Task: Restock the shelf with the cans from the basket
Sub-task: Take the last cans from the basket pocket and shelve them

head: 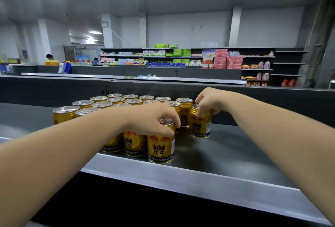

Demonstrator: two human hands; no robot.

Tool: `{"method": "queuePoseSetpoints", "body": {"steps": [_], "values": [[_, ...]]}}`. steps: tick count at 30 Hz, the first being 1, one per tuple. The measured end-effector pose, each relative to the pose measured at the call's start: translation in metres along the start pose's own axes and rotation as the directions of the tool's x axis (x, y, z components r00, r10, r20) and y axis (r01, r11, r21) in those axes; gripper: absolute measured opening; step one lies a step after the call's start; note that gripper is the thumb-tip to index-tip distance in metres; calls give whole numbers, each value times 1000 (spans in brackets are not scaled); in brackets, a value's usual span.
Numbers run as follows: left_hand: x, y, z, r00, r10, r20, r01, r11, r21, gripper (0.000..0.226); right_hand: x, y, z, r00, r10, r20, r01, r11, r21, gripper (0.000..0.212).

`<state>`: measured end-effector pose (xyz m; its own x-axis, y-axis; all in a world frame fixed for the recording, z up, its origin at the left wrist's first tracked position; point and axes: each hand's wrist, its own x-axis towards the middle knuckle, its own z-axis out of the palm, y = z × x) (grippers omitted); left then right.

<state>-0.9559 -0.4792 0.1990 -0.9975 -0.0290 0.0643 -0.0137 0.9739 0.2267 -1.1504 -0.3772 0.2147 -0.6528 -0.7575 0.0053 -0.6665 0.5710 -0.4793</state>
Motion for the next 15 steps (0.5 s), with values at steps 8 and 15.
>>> {"method": "queuePoseSetpoints", "body": {"steps": [8, 15], "values": [[-5, -1, 4, 1000, 7, -1, -7, 993, -120, 26, 31, 7, 4, 993, 2, -114, -7, 999, -46, 51], [-5, 2, 3, 1000, 4, 23, 0, 986, -166, 26, 37, 3, 13, 984, -56, -170, 47, 997, -53, 48]]}}
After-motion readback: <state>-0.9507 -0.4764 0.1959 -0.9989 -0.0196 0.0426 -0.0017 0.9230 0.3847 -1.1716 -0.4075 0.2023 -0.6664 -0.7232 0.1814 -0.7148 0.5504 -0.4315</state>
